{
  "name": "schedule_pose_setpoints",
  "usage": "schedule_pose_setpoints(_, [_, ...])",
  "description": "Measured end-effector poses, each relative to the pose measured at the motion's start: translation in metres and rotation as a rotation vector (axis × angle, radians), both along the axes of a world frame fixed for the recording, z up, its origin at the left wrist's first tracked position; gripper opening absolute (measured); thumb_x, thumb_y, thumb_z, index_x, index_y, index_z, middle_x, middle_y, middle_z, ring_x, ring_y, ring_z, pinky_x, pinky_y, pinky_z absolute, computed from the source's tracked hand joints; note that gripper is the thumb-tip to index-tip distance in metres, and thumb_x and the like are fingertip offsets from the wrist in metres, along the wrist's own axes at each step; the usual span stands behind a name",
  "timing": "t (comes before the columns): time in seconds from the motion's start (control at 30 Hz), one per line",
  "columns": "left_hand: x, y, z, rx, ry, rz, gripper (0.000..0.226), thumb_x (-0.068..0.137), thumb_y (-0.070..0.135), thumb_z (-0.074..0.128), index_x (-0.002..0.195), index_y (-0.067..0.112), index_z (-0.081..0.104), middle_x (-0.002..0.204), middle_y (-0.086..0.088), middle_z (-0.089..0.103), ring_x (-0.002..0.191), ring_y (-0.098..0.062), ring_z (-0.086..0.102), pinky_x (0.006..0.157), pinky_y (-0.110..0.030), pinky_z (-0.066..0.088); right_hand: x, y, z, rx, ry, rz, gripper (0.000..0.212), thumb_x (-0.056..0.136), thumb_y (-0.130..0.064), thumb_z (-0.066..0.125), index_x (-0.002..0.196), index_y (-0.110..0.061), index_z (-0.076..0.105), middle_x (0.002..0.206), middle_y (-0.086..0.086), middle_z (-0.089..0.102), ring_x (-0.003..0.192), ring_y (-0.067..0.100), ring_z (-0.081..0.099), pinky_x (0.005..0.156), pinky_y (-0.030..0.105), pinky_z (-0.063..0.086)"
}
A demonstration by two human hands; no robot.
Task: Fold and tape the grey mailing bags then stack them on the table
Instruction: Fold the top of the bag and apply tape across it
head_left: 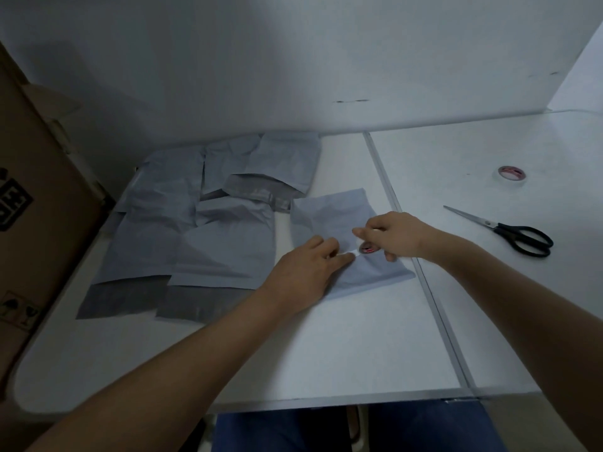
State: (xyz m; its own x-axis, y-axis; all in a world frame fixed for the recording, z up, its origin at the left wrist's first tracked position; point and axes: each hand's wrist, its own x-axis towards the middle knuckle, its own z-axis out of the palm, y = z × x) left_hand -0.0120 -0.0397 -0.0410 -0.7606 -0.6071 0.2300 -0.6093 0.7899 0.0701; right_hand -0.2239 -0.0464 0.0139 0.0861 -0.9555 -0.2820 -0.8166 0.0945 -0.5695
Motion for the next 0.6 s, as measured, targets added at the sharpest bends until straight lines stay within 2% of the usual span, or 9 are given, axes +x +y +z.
schedule_pose_setpoints(0.07, [0.000, -0.002, 0.000, 0.003, -0.001, -0.006, 0.042, 0.088, 0.019, 0.051, 0.130, 0.018, 0.059, 0.099, -0.001, 0.053, 0.085, -0.020, 0.050, 0.051, -0.029, 0.042, 0.000, 0.000, 0.000, 0.045, -0.100, -0.060, 0.042, 0.099, -0.044, 0.042, 0.094, -0.008, 0.064, 0.074, 0.007, 0.065, 0.058, 0.018, 0.059, 0.056, 0.023, 0.042])
schedule_pose_setpoints(0.13, [-0.002, -0.004, 0.004, 0.010, -0.016, -0.020, 0.042, 0.088, 0.017, 0.054, 0.129, 0.017, 0.060, 0.099, -0.004, 0.054, 0.085, -0.022, 0.050, 0.050, -0.028, 0.039, -0.002, 0.000, -0.001, 0.060, -0.170, -0.084, 0.035, 0.100, -0.039, 0.043, 0.096, -0.010, 0.064, 0.081, 0.009, 0.066, 0.060, 0.019, 0.060, 0.055, 0.023, 0.042])
schedule_pose_setpoints(0.2, [-0.009, -0.006, 0.009, 0.061, -0.033, -0.015, 0.039, 0.091, 0.019, 0.048, 0.127, 0.015, 0.062, 0.098, -0.007, 0.054, 0.087, -0.025, 0.050, 0.055, -0.031, 0.040, -0.003, 0.000, -0.004, 0.052, -0.187, -0.057, 0.032, 0.097, -0.042, 0.049, 0.089, -0.014, 0.063, 0.087, 0.010, 0.069, 0.062, 0.018, 0.063, 0.056, 0.026, 0.043])
schedule_pose_setpoints(0.27, [-0.019, -0.008, 0.010, 0.136, 0.016, 0.016, 0.041, 0.089, 0.022, 0.040, 0.116, 0.011, 0.069, 0.093, -0.010, 0.056, 0.084, -0.028, 0.051, 0.061, -0.040, 0.048, -0.005, -0.001, -0.006, 0.054, -0.201, -0.044, 0.036, 0.093, -0.047, 0.055, 0.083, -0.014, 0.063, 0.086, 0.011, 0.070, 0.063, 0.017, 0.065, 0.059, 0.028, 0.044])
schedule_pose_setpoints(0.37, [-0.025, -0.006, 0.000, 0.110, 0.104, 0.068, 0.041, 0.093, 0.027, 0.035, 0.106, 0.009, 0.070, 0.088, -0.008, 0.056, 0.080, -0.027, 0.051, 0.061, -0.044, 0.050, -0.009, -0.002, -0.008, 0.067, -0.259, -0.059, 0.038, 0.090, -0.049, 0.059, 0.076, -0.014, 0.061, 0.085, 0.017, 0.070, 0.064, 0.018, 0.062, 0.058, 0.028, 0.043])
schedule_pose_setpoints(0.47, [-0.018, 0.003, -0.010, 0.021, 0.110, 0.032, 0.035, 0.096, 0.025, 0.040, 0.116, 0.009, 0.064, 0.096, -0.005, 0.055, 0.083, -0.021, 0.046, 0.065, -0.039, 0.048, -0.012, -0.001, -0.009, 0.090, -0.326, -0.079, 0.038, 0.090, -0.046, 0.061, 0.073, -0.013, 0.059, 0.075, 0.013, 0.064, 0.062, 0.018, 0.058, 0.053, 0.024, 0.041])
schedule_pose_setpoints(0.6, [-0.005, 0.001, -0.014, -0.050, 0.100, -0.013, 0.034, 0.095, 0.020, 0.046, 0.123, 0.008, 0.062, 0.100, -0.005, 0.055, 0.087, -0.021, 0.048, 0.064, -0.036, 0.049, -0.009, 0.002, -0.010, 0.109, -0.361, -0.053, 0.038, 0.093, -0.045, 0.057, 0.077, -0.010, 0.060, 0.075, 0.008, 0.062, 0.059, 0.016, 0.057, 0.051, 0.023, 0.040])
